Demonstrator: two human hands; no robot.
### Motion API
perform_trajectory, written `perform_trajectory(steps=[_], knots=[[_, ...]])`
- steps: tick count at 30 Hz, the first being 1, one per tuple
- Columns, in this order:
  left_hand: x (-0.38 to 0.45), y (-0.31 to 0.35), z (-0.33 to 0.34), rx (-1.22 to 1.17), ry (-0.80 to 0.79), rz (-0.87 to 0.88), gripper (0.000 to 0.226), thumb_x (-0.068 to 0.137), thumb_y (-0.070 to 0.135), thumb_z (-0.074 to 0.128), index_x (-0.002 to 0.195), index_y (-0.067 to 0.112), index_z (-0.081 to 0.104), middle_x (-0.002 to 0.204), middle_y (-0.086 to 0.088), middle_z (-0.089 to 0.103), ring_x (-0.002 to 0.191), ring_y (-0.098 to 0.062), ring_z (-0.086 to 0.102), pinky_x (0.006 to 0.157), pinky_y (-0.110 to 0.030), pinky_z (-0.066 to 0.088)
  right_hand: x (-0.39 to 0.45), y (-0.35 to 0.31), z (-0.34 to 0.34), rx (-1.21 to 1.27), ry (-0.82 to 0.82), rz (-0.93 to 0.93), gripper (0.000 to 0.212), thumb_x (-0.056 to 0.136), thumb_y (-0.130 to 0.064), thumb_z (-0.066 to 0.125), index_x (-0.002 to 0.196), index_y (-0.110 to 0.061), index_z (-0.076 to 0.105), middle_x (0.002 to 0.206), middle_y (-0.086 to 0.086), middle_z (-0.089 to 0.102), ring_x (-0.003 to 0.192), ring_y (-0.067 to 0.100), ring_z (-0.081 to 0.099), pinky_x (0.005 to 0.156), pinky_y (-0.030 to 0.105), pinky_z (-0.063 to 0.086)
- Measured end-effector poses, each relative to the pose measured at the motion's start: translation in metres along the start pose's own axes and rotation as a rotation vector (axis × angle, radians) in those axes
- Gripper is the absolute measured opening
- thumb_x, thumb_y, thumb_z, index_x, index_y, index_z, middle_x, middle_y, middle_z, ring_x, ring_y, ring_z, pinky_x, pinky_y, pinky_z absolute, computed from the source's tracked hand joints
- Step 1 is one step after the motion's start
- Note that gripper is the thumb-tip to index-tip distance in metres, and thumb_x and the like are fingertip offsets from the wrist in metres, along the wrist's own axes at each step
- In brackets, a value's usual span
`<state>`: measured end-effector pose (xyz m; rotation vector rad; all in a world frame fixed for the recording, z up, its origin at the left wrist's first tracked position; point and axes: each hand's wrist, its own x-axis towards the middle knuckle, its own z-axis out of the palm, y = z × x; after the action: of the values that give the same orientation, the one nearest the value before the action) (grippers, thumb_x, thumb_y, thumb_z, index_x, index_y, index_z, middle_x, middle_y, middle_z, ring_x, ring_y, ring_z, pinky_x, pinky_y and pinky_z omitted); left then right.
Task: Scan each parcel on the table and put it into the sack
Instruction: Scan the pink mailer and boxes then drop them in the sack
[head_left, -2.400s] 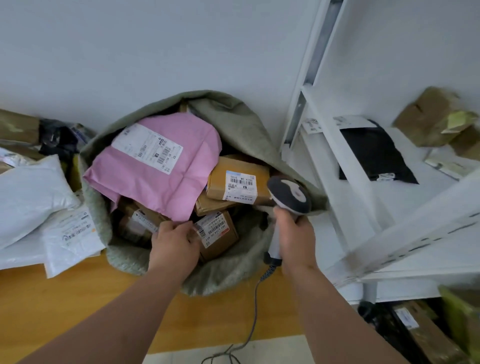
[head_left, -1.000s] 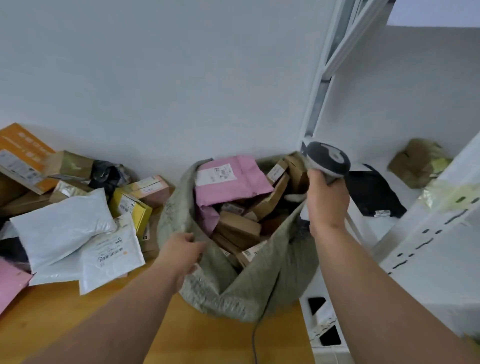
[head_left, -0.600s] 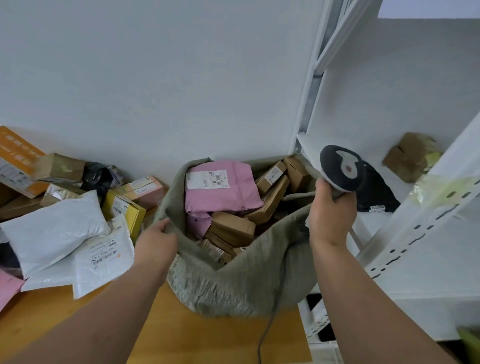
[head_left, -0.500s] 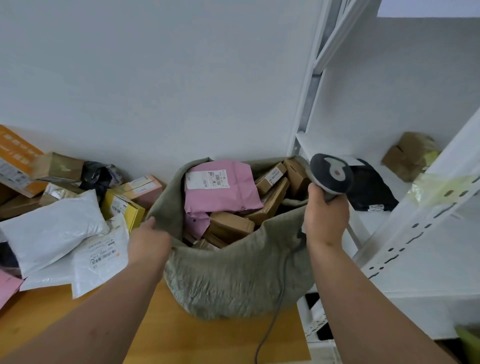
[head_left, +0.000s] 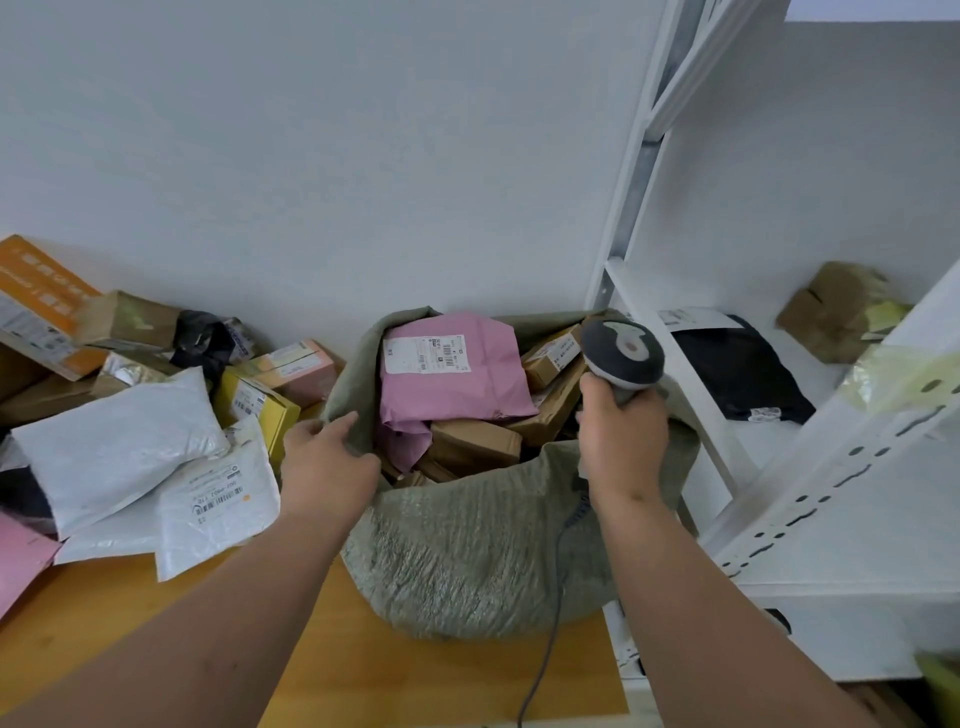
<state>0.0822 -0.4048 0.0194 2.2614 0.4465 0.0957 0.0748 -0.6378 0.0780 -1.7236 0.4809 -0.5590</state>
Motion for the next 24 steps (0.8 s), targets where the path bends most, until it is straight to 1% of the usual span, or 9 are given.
perform_trajectory(steps=[3, 5, 8, 10, 14, 18, 20, 22, 24], knots=[[-0.007, 0.005, -0.009, 0.225, 0.0, 0.005, 0.066, 0.084, 0.021, 0.063, 0.144, 0.039, 0.044, 0.154, 0.0, 0.019, 0.135, -0.034, 0.027, 0.108, -0.05, 0.034, -0.013, -0.008, 0.011, 0.022, -0.186, 0.099, 0.022, 0.09, -0.023, 0.061, 0.071, -0.025, 0.049, 0.073, 0.01, 0.064, 0.081, 0.039, 0.068, 0.076, 0.053, 0.057], [-0.011, 0.004, -0.013, 0.313, -0.083, 0.01, 0.069, 0.081, 0.033, 0.069, 0.144, 0.045, 0.041, 0.157, 0.002, 0.015, 0.138, -0.033, 0.021, 0.11, -0.051, 0.026, -0.019, -0.007, 0.022, -0.048, -0.364, 0.201, 0.018, 0.093, -0.027, 0.059, 0.077, -0.025, 0.05, 0.079, 0.005, 0.066, 0.077, 0.033, 0.071, 0.075, 0.047, 0.059], [-0.011, -0.008, -0.017, 0.408, -0.209, -0.008, 0.084, 0.073, 0.057, 0.074, 0.146, 0.046, 0.034, 0.16, 0.004, 0.009, 0.143, -0.033, 0.016, 0.11, -0.054, 0.023, -0.03, 0.001, 0.039, -0.195, -0.562, 0.358, 0.012, 0.094, -0.035, 0.058, 0.092, -0.024, 0.053, 0.096, 0.011, 0.069, 0.069, 0.02, 0.071, 0.068, 0.035, 0.059], [-0.01, -0.016, -0.02, 0.446, -0.241, -0.015, 0.097, 0.068, 0.068, 0.072, 0.15, 0.042, 0.027, 0.162, 0.004, 0.007, 0.145, -0.034, 0.014, 0.11, -0.055, 0.024, -0.038, 0.01, 0.048, -0.271, -0.631, 0.445, 0.029, 0.092, -0.037, 0.059, 0.11, -0.015, 0.054, 0.097, 0.014, 0.068, 0.067, 0.025, 0.073, 0.064, 0.037, 0.06], [-0.003, -0.026, -0.029, 0.477, -0.277, -0.017, 0.111, 0.062, 0.076, 0.071, 0.153, 0.039, 0.019, 0.163, 0.002, 0.007, 0.146, -0.034, 0.013, 0.11, -0.056, 0.023, -0.05, 0.016, 0.055, -0.434, -0.624, 0.563, 0.042, 0.094, -0.04, 0.056, 0.121, -0.01, 0.046, 0.087, 0.014, 0.061, 0.076, 0.036, 0.074, 0.074, 0.049, 0.062], [0.003, -0.035, -0.038, 0.338, -0.257, -0.004, 0.087, 0.072, 0.057, 0.075, 0.147, 0.044, 0.034, 0.16, 0.002, 0.017, 0.142, -0.032, 0.021, 0.108, -0.053, 0.025, -0.064, 0.01, 0.055, -0.475, -0.601, 0.549, 0.051, 0.093, -0.045, 0.056, 0.132, -0.015, 0.043, 0.095, 0.013, 0.059, 0.071, 0.033, 0.075, 0.069, 0.048, 0.063], [0.006, -0.037, -0.044, 0.215, -0.186, 0.017, 0.067, 0.08, 0.044, 0.072, 0.141, 0.044, 0.043, 0.155, 0.002, 0.026, 0.138, -0.03, 0.028, 0.106, -0.052, 0.027, -0.072, 0.002, 0.06, -0.427, -0.554, 0.472, 0.048, 0.09, -0.045, 0.059, 0.126, -0.016, 0.047, 0.092, 0.013, 0.066, 0.067, 0.03, 0.075, 0.068, 0.049, 0.063], [0.011, -0.041, -0.054, 0.129, -0.111, 0.027, 0.054, 0.084, 0.039, 0.069, 0.135, 0.041, 0.05, 0.151, 0.002, 0.033, 0.135, -0.028, 0.034, 0.105, -0.051, 0.028, -0.085, -0.012, 0.071, -0.319, -0.509, 0.392, 0.032, 0.089, -0.041, 0.063, 0.11, -0.018, 0.055, 0.093, 0.011, 0.068, 0.062, 0.024, 0.074, 0.064, 0.041, 0.062], [0.018, -0.049, -0.068, 0.082, -0.086, 0.009, 0.051, 0.085, 0.037, 0.067, 0.134, 0.036, 0.052, 0.15, 0.001, 0.036, 0.134, -0.028, 0.036, 0.105, -0.052, 0.028, -0.102, -0.027, 0.085, -0.205, -0.499, 0.333, 0.017, 0.09, -0.036, 0.064, 0.095, -0.022, 0.057, 0.093, 0.008, 0.07, 0.058, 0.019, 0.07, 0.062, 0.034, 0.06]])
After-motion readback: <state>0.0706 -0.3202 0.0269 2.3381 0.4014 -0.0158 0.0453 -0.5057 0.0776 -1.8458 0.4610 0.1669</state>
